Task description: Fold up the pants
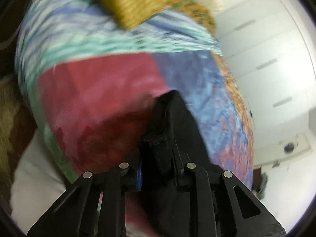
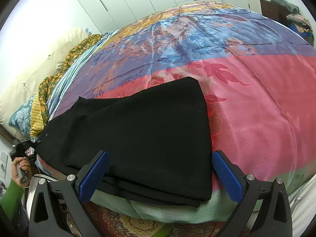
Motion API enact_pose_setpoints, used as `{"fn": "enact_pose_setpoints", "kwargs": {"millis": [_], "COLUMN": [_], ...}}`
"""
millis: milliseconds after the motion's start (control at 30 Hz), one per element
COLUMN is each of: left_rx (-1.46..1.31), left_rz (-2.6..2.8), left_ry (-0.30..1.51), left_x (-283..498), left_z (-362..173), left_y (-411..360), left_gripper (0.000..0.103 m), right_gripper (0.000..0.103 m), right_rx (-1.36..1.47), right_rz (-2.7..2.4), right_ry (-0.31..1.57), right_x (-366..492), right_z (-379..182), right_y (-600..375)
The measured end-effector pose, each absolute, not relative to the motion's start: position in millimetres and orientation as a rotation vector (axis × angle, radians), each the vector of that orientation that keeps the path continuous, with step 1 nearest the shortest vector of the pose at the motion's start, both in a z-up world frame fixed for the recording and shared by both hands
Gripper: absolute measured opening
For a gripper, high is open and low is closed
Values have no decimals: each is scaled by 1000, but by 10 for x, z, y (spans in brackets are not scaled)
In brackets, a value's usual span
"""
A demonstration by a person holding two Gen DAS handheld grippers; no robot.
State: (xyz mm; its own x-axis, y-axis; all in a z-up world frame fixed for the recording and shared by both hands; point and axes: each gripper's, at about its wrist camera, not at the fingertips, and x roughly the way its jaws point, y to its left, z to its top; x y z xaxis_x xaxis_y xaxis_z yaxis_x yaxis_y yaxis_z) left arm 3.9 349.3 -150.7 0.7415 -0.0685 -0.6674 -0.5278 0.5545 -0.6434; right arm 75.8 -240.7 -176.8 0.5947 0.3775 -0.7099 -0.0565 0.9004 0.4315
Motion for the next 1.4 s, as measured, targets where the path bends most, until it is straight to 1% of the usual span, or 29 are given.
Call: {"fn": "enact_pose_setpoints", "kwargs": {"millis": [133,233,333,433,533,600,633,667,733,767,800,833,867,900,967,1033,1067,1133,1200,1267,1300,1333,1367,1400], "left_rx": [-694,-426,-265,-176,-45,57,100,151,207,207,194,157,128,104,53,26,21,18,7,-19,-29,-35,-22,-4], "left_rz": [212,113,-31,-187,-314,-389,-408,-412,-406,-416,-435,-463,-469,-464,-415,-305,-253,-131,-92,-111,-138,-177,-199,-213], "left_ry": [689,686,708,768,867,971,1024,1060,1026,991,972,943,908,869,769,719,725,771,865,967,986,982,962,952], "left_x": [78,88,148,223,351,489,536,519,399,313,252,166,96,56,8,61,170,343,481,560,563,540,472,457], "left_z": [-763,-263,-66,-149,-528,-937,-1153,-1328,-1371,-1275,-1185,-1019,-884,-767,-480,-391,-429,-652,-959,-1323,-1416,-1496,-1508,-1504], "left_y": [2802,1910,1031,265,-483,-888,-1036,-1143,-1186,-1144,-1098,-979,-857,-721,-374,-39,73,302,393,352,299,184,105,28], "left_gripper": [21,21,21,21,23,35,36,36,39,43,51,55,61,70,78,79,76,51,20,9,7,7,6,0], "right_gripper": [103,103,103,103,103,103,103,103,103,103,103,103,103,103,103,103,103,103,103,102,101,97,96,95], "right_rx": [419,440,458,485,522,564,584,608,632,644,652,659,672,686,715,722,720,735,764,782,759,733,695,666], "right_rz": [257,257,258,244,218,197,187,174,159,153,151,155,164,177,239,333,388,503,584,673,693,697,703,715], "right_ry": [895,880,856,827,807,793,786,776,755,736,714,701,693,696,706,714,724,784,874,1015,1095,1134,1173,1206], "right_x": [778,774,746,718,688,661,647,633,607,580,550,533,532,547,622,717,777,949,1126,1298,1368,1404,1441,1477], "right_z": [-1773,-1758,-1717,-1670,-1653,-1655,-1661,-1662,-1642,-1619,-1586,-1568,-1555,-1543,-1498,-1414,-1371,-1355,-1427,-1590,-1683,-1735,-1794,-1837], "right_y": [-2454,-2486,-2527,-2608,-2712,-2811,-2860,-2925,-3014,-3065,-3119,-3150,-3173,-3185,-3146,-3032,-2949,-2774,-2633,-2462,-2373,-2315,-2244,-2166]}}
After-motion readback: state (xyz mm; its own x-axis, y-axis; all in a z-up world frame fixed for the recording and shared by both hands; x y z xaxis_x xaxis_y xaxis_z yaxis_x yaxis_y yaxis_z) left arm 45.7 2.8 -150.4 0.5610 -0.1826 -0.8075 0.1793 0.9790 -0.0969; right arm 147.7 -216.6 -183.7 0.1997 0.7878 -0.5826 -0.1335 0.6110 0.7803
